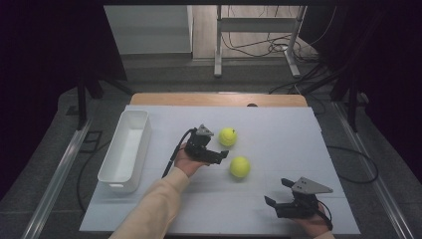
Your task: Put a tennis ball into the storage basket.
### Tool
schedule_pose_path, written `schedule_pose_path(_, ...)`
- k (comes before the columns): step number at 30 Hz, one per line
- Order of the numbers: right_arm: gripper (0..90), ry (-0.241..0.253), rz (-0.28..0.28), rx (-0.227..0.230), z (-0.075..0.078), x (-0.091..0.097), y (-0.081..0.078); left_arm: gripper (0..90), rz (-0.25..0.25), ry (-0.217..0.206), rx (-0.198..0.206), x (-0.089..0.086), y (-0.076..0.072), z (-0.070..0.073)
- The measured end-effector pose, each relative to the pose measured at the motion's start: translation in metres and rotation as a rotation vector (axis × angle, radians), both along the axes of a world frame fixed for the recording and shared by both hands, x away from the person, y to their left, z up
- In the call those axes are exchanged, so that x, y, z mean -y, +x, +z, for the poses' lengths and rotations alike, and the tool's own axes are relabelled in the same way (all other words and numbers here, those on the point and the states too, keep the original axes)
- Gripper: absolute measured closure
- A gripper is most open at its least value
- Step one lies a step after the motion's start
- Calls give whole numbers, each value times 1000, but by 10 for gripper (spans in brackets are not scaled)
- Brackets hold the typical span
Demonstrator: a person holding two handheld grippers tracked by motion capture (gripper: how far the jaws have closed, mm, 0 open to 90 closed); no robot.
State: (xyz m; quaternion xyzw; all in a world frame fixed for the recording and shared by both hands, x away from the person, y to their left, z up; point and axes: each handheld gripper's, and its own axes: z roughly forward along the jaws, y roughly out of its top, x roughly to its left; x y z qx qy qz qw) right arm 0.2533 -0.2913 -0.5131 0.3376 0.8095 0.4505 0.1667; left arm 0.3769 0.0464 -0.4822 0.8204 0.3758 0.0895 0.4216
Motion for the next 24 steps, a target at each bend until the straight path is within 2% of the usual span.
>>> schedule_pose_path(11, 107, -5, 0, 1, 0, -1, 0, 79, -1, 0, 3, 7, 9, 0)
schedule_pose_path(24, 107, -7, 5, 2, 0, 0, 1, 80, 18, 1, -12, 10, 27, -9)
